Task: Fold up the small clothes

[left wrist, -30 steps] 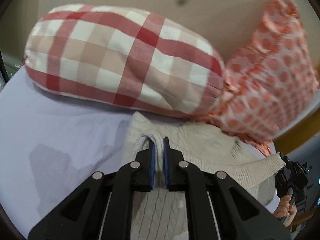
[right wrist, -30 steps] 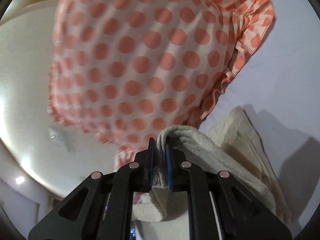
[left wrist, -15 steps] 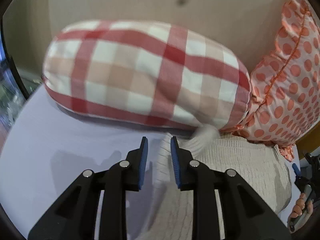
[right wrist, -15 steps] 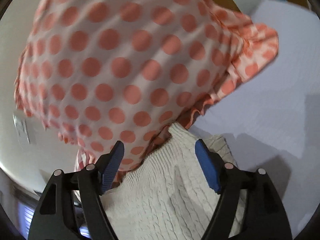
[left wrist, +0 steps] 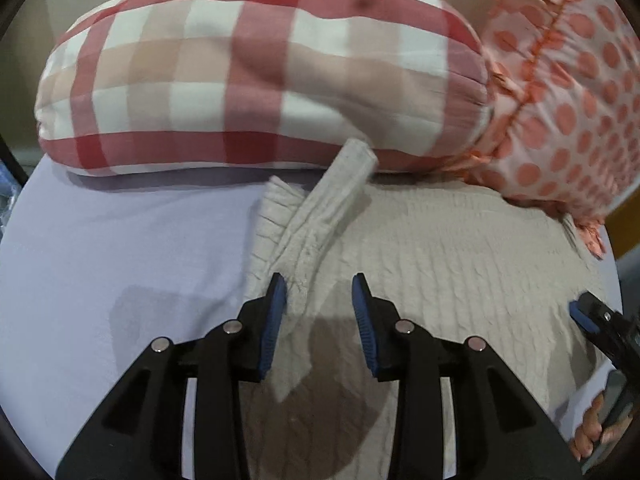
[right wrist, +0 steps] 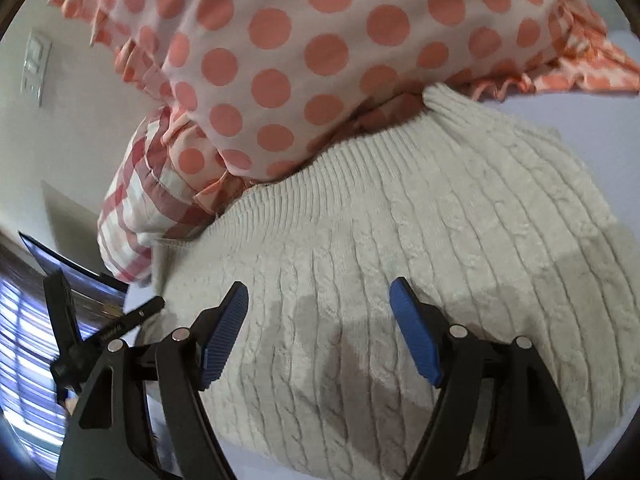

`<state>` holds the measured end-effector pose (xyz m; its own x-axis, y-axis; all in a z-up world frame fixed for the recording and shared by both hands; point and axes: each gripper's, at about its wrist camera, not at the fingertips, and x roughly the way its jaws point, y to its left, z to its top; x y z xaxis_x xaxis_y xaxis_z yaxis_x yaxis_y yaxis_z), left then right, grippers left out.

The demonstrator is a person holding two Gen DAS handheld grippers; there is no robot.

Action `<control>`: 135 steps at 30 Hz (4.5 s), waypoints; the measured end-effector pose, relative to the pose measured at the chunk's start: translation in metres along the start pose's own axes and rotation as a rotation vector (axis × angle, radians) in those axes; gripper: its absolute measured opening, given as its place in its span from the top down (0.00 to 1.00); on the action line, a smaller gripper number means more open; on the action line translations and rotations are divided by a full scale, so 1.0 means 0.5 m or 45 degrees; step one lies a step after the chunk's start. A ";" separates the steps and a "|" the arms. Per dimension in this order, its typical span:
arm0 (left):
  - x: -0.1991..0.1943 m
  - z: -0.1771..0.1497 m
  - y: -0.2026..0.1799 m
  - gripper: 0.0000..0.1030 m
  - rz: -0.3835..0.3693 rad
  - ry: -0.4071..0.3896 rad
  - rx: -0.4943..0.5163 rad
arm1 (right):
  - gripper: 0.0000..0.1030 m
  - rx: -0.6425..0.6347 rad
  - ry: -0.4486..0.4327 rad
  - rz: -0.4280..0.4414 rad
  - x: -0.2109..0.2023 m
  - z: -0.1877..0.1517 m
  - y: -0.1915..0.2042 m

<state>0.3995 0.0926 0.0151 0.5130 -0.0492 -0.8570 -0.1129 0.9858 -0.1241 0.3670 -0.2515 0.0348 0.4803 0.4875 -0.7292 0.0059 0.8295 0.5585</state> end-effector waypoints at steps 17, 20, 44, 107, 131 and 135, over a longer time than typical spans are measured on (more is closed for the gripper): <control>-0.132 -0.147 0.148 0.45 -0.197 0.131 -0.068 | 0.25 -0.491 -0.039 -0.253 0.049 -0.089 0.146; -0.117 -0.175 0.131 0.46 -0.268 0.188 -0.121 | 0.24 -0.468 -0.023 -0.254 0.062 -0.088 0.143; -0.047 -0.159 0.091 0.72 -0.271 0.035 -0.602 | 0.21 -0.507 -0.121 -0.354 0.073 -0.084 0.156; -0.117 -0.136 -0.274 0.45 -0.353 -0.082 0.531 | 0.21 0.010 0.030 -0.276 -0.078 0.025 -0.201; 0.039 -0.025 -0.228 0.34 -0.600 0.264 0.203 | 0.10 -0.096 0.244 0.014 -0.012 0.009 -0.171; 0.067 -0.028 -0.240 0.38 -0.686 0.360 0.119 | 0.12 -0.086 0.228 0.038 -0.015 0.008 -0.176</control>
<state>0.4184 -0.0296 -0.0056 0.2297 -0.5727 -0.7869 0.1814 0.8196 -0.5435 0.3663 -0.3291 -0.0075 0.3156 0.5479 -0.7747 -0.0679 0.8274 0.5575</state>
